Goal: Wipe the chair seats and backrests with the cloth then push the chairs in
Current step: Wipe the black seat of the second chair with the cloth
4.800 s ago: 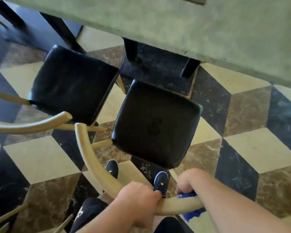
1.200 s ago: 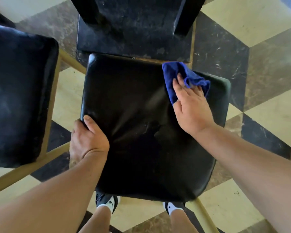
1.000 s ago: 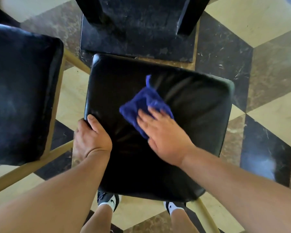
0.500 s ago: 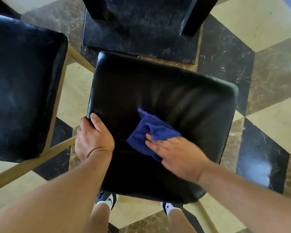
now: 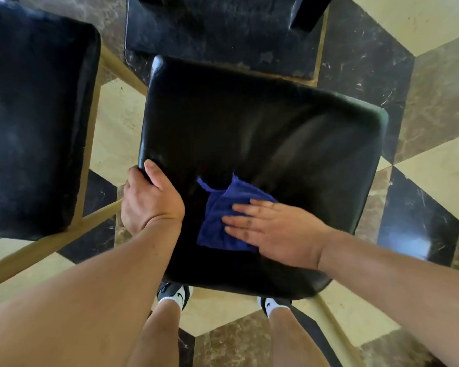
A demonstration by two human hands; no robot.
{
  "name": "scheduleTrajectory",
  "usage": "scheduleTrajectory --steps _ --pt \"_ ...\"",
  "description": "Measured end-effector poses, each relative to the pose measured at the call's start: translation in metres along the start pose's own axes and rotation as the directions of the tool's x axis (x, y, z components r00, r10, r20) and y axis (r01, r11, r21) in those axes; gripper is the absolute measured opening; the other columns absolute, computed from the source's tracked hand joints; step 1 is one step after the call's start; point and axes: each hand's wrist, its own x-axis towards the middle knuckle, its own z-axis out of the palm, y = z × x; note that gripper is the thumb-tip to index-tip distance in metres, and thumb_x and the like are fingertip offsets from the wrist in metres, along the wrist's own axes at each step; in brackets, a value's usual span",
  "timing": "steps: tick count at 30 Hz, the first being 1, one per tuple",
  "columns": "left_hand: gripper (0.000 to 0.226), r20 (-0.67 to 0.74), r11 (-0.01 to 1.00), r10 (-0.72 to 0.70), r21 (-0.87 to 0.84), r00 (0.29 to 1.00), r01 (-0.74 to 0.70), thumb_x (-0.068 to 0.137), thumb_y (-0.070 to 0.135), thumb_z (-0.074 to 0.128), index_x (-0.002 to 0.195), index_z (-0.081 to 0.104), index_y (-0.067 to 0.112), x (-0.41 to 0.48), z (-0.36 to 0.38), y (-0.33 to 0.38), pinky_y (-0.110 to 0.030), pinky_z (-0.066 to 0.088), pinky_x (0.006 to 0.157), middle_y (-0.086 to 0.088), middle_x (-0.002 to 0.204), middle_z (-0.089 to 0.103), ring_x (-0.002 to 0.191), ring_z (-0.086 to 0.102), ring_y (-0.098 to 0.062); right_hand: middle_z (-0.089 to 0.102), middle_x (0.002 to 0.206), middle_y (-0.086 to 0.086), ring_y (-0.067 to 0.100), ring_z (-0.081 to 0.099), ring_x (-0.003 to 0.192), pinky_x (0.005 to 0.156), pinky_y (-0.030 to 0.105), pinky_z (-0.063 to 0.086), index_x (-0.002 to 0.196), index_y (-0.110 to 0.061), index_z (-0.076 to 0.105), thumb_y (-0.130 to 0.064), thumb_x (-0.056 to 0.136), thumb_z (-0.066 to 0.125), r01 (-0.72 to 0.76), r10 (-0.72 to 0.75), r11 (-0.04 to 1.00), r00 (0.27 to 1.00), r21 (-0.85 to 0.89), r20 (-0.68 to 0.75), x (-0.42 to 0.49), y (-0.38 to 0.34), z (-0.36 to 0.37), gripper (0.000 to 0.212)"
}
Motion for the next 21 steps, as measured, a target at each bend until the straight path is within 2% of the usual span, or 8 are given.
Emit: scheduleTrajectory --steps 2,5,7,10,13,15,18,21 --pt "0.077 -0.006 1.0 0.004 -0.006 1.0 -0.004 0.099 0.073 0.005 0.121 0.057 0.02 0.001 0.001 -0.001 -0.048 0.035 0.078 -0.015 0.115 0.068 0.1 0.063 -0.043 0.043 0.16 0.007 0.03 0.035 0.151 0.124 0.045 0.017 0.152 -0.012 0.046 -0.021 0.088 0.063 -0.214 0.215 0.977 0.967 0.019 -0.135 0.013 0.036 -0.016 0.067" --pt "0.076 -0.015 1.0 0.006 -0.007 1.0 -0.006 0.099 0.073 0.006 0.121 0.057 0.021 0.003 0.002 -0.003 -0.048 0.035 0.079 -0.014 0.117 0.069 0.104 0.063 -0.043 0.033 0.166 0.004 0.03 0.021 0.156 0.127 0.047 0.01 0.157 -0.012 0.039 -0.017 0.092 0.051 -0.476 0.491 0.871 0.839 0.121 -0.235 0.034 0.036 -0.025 0.066" --pt "0.076 -0.022 1.0 0.003 -0.012 1.0 -0.003 0.099 0.073 0.007 0.123 0.057 0.021 0.003 0.003 -0.003 -0.048 0.034 0.079 -0.014 0.117 0.069 0.106 0.063 -0.044 0.028 0.168 0.005 0.034 0.016 0.156 0.127 0.05 0.008 0.159 -0.012 0.034 -0.022 0.09 0.044 -0.44 0.445 0.895 0.868 0.077 -0.221 0.039 0.002 -0.008 0.07" --pt "0.076 -0.045 1.0 -0.005 -0.01 0.999 0.005 0.099 0.074 0.008 0.122 0.058 0.022 0.002 0.005 -0.004 -0.048 0.035 0.079 -0.015 0.117 0.07 0.105 0.064 -0.045 0.03 0.167 0.006 0.036 0.015 0.156 0.126 0.052 0.008 0.158 -0.012 0.035 -0.025 0.095 0.04 -0.147 0.149 0.988 0.986 0.037 -0.078 0.015 -0.053 0.021 0.065" --pt "0.075 -0.057 1.0 0.009 0.005 0.998 -0.008 0.099 0.075 0.007 0.119 0.057 0.023 0.002 0.004 -0.005 -0.048 0.035 0.078 -0.014 0.116 0.07 0.103 0.064 -0.045 0.023 0.17 0.001 0.027 0.003 0.158 0.128 0.047 0.003 0.161 -0.015 0.026 -0.027 0.103 0.031 0.109 -0.114 0.991 0.992 0.082 0.058 -0.017 -0.061 0.033 0.059" --pt "0.073 -0.061 1.0 0.012 0.007 0.998 -0.011 0.099 0.075 0.007 0.117 0.056 0.022 0.003 0.005 -0.007 -0.049 0.034 0.077 -0.016 0.115 0.07 0.101 0.063 -0.048 0.022 0.17 -0.002 0.021 0.004 0.158 0.128 0.044 0.008 0.161 -0.018 0.027 -0.025 0.103 0.031 0.196 -0.209 0.975 0.97 0.109 0.123 -0.032 -0.041 0.028 0.059" --pt "0.072 -0.066 1.0 0.006 -0.002 0.998 -0.006 0.099 0.075 0.009 0.117 0.055 0.023 0.002 0.005 -0.006 -0.051 0.038 0.08 -0.017 0.116 0.07 0.103 0.063 -0.049 0.029 0.167 0.001 0.023 0.017 0.157 0.128 0.044 0.01 0.159 -0.017 0.035 -0.026 0.099 0.044 0.109 -0.106 0.994 0.988 -0.023 0.114 -0.043 0.02 0.006 0.062" --pt "0.075 -0.058 1.0 0.002 0.012 0.998 -0.001 0.098 0.075 0.008 0.12 0.056 0.022 0.001 0.003 -0.004 -0.055 0.044 0.089 -0.017 0.12 0.07 0.107 0.062 -0.049 0.037 0.164 0.007 0.032 0.028 0.153 0.126 0.047 0.013 0.156 -0.014 0.04 -0.025 0.093 0.043 -0.245 0.242 0.964 0.969 -0.1 -0.046 -0.045 0.081 -0.019 0.064"
